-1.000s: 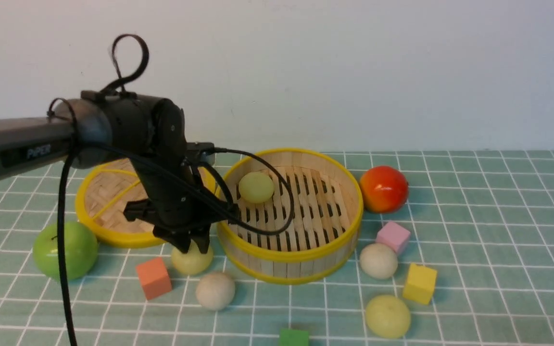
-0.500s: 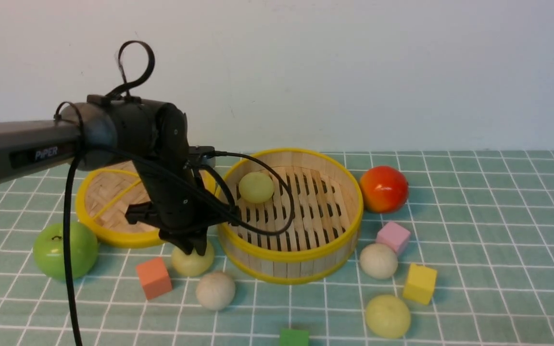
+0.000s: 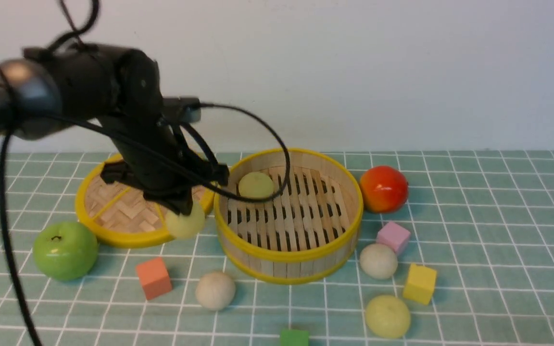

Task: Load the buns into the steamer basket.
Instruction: Use the left arm to put the steamed stuffed bun into the steamer

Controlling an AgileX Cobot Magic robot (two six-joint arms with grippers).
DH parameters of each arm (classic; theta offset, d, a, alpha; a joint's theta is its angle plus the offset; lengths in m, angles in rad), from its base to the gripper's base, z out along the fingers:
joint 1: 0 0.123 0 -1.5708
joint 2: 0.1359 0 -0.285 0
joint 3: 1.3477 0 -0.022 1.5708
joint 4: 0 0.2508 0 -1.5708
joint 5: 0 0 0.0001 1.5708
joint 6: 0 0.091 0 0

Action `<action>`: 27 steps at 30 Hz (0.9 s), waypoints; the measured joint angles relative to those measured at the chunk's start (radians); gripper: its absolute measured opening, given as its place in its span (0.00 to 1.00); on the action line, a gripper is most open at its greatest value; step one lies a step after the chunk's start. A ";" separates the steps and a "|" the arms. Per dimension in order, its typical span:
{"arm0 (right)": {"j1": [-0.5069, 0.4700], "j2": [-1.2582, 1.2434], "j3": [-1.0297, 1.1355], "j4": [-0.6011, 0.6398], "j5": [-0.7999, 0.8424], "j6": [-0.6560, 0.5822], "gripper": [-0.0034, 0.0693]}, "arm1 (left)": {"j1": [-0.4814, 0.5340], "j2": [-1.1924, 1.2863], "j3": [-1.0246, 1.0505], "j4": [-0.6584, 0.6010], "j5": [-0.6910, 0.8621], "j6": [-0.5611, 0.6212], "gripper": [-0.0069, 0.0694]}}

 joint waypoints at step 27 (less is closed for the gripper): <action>0.000 0.000 0.000 -0.003 0.000 0.000 0.38 | -0.001 0.199 0.002 -0.500 -0.255 0.246 0.11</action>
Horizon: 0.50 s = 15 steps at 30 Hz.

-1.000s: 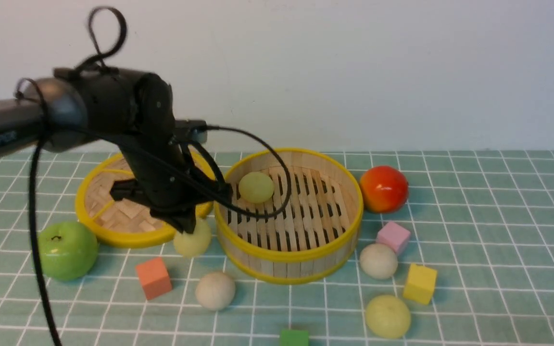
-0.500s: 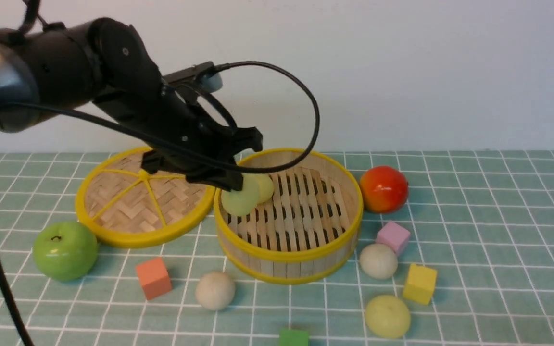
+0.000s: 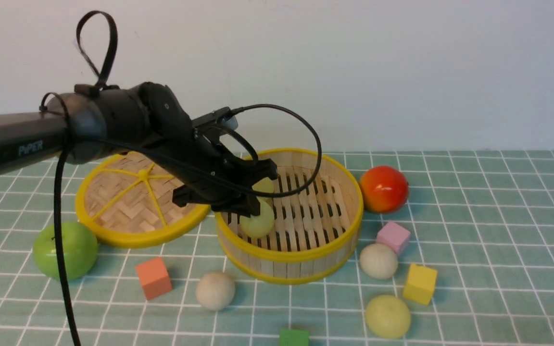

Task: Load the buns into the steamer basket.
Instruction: Use the left arm to put the steamed stuffed bun into the steamer, then use the left arm to grab a steamed stuffed bun

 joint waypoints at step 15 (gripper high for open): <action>0.000 0.000 0.000 0.000 0.000 0.000 0.38 | 0.001 -0.078 -0.234 0.052 0.298 -0.019 0.69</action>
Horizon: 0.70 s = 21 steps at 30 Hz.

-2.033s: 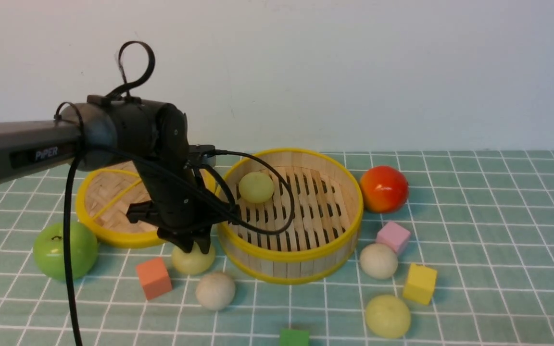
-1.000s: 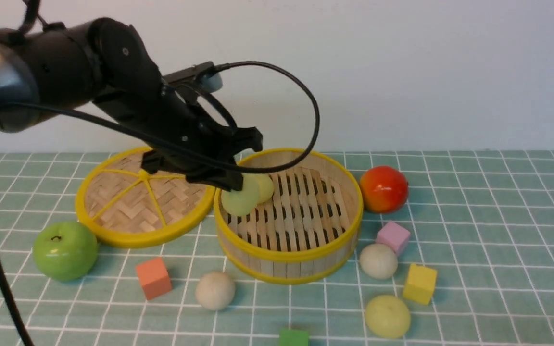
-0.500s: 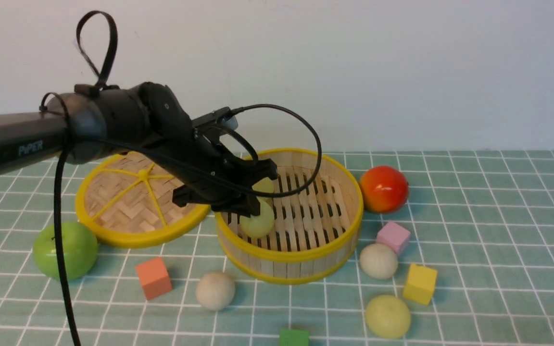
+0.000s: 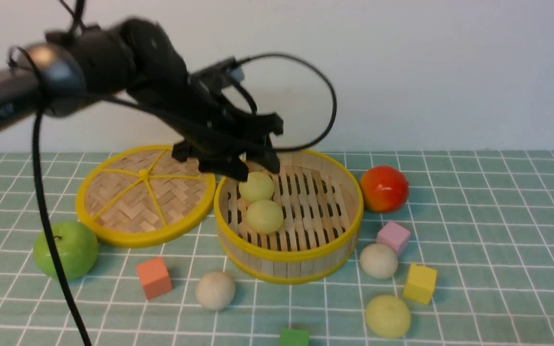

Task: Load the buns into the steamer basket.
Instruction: Use the left arm to grab a steamed stuffed bun

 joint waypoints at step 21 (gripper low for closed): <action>0.000 0.000 0.000 -0.001 0.000 0.000 0.38 | -0.127 -0.194 0.379 0.387 0.024 -0.229 0.73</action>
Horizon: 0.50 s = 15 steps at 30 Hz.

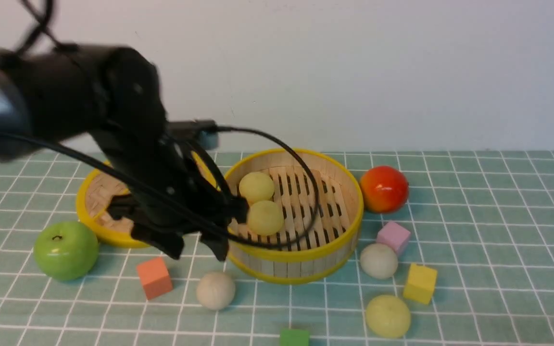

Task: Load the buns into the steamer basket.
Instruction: Use the left arm to grab a steamed stuffed bun

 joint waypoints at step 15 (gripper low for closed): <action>0.000 0.000 0.000 0.000 0.000 0.000 0.38 | -0.049 0.181 0.001 0.130 -0.121 -0.123 0.63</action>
